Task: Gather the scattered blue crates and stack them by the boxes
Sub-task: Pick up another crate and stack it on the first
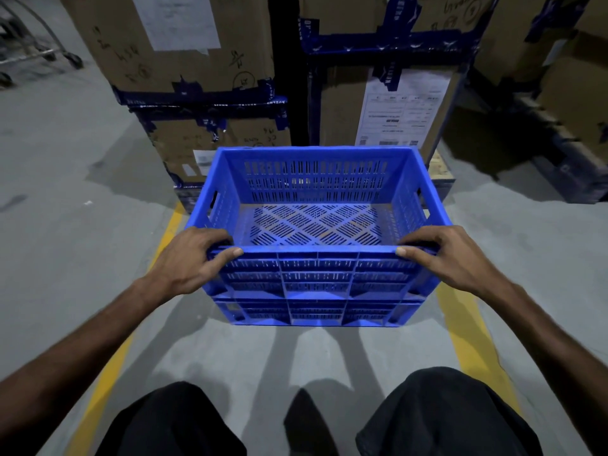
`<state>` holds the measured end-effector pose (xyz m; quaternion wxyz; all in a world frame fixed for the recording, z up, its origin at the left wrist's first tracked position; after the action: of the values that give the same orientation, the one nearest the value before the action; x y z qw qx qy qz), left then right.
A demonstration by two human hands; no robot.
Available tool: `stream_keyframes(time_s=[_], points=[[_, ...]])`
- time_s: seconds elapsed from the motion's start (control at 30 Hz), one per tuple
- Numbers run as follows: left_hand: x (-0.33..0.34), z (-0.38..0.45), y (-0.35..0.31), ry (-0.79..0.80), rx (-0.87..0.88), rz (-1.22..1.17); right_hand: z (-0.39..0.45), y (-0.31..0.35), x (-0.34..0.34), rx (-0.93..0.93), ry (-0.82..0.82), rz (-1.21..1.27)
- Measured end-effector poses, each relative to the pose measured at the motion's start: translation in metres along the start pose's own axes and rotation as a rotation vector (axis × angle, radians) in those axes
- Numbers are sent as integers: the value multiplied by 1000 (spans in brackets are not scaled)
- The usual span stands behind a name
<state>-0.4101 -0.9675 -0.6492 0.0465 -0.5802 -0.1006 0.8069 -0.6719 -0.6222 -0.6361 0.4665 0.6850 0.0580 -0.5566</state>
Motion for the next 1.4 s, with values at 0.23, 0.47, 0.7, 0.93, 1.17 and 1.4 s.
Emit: stream_keyframes(time_s=[0.23,0.47,0.7,0.93,1.17,1.4], points=[[2,31,47,174,-300,17,57,-10,-16,99,-174,-297],[13,47,67,313,-331,112,90,-28,5,204,12,-532],[16,46,65,276,-314,94,93,-37,12,236,19,-571],[22,47,69,210,-341,28,98,-42,15,237,-18,-574],[21,46,67,207,-356,14,96,-44,15,225,-33,-519],[10,45,55,260,-368,11,93,-37,12,244,14,-540]])
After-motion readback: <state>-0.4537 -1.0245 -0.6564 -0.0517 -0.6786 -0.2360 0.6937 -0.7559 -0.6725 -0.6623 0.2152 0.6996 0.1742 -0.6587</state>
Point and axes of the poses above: each hand's wrist, its own z-axis towards the middle knuckle, its own x-axis out of the palm, y = z × x, the point moved 6 cm from there along z, towards the middle knuckle, and after that the axes turned 10 degrees about x, right-handed, at the moved point
